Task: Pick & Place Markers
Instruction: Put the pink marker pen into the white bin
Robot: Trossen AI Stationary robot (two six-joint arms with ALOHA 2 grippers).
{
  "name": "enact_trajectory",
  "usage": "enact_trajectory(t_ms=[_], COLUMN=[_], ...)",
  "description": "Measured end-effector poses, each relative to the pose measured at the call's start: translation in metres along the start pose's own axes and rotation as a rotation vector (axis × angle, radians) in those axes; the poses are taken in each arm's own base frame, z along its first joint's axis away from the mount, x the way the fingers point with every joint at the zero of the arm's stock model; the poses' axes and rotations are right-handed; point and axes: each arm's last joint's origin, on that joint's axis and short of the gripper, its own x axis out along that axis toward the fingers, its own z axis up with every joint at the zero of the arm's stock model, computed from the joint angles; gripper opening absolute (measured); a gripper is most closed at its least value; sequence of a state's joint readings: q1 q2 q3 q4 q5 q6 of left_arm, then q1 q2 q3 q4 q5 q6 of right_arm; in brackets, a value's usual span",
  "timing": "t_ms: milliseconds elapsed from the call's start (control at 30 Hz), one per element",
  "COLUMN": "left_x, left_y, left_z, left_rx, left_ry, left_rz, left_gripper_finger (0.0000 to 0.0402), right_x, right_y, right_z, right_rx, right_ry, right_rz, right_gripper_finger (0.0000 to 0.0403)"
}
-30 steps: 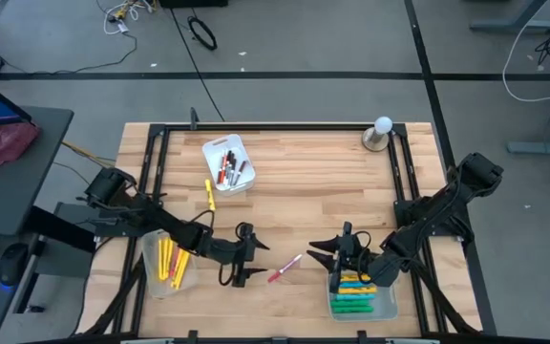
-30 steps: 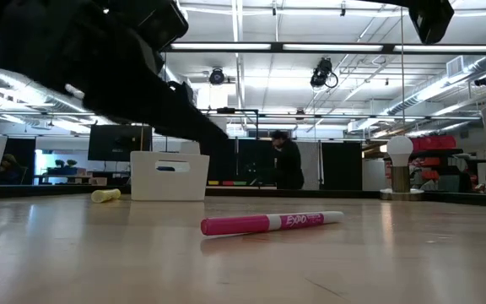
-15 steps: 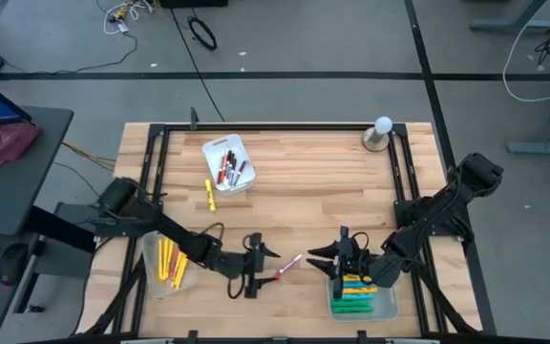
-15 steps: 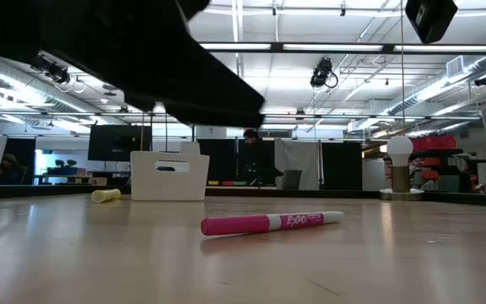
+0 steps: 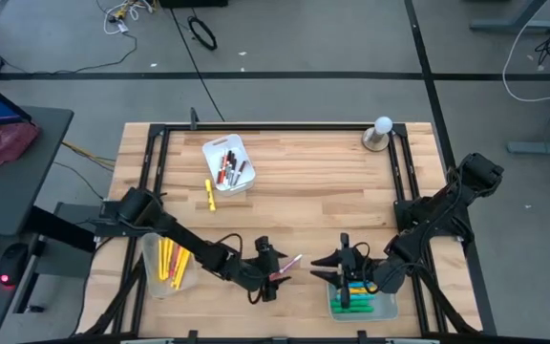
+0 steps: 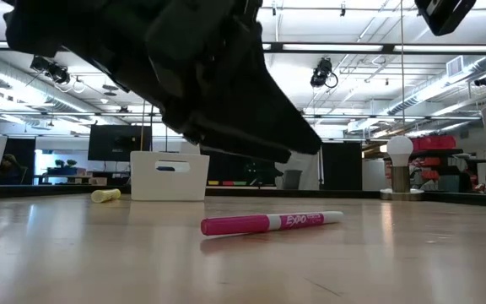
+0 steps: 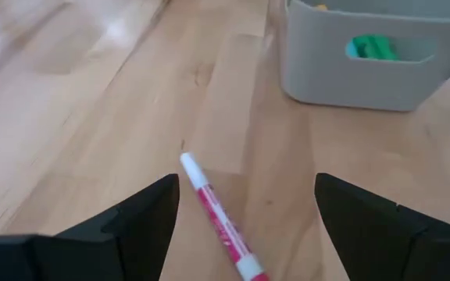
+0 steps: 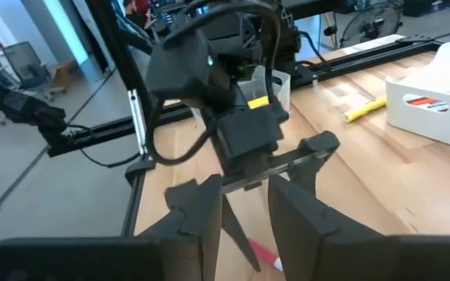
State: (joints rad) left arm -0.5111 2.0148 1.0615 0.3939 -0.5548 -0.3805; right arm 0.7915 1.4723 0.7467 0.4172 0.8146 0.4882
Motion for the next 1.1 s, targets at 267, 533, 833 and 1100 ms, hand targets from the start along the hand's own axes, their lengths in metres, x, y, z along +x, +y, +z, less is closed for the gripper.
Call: enact_trajectory(t_ms=[267,533,833,1100], left_x=[-0.005,-0.005,0.009,0.01], left_y=[-0.006,-0.007,0.002,0.011], left_z=[-0.005,-0.008,-0.03,-0.036], left_rx=[-0.045,-0.091,-0.159,-0.114], left_ry=[0.009,0.003,0.061,0.133], left_rz=[-0.013,0.007,0.097,0.164], left_gripper_finger=[0.0307,0.0307,0.0307,0.0306], right_x=[0.0,0.0,0.0,0.0], right_y=[0.0,0.0,0.0,0.0], right_z=[-0.003,-0.003,-0.003,-0.003], right_rx=[-0.021,-0.029,-0.03,-0.028], right_ry=[0.034,0.042,0.042,0.041], right_rz=[0.03,0.035,0.034,0.034], right_gripper_finger=[0.0107,0.0107,0.0107,0.0107])
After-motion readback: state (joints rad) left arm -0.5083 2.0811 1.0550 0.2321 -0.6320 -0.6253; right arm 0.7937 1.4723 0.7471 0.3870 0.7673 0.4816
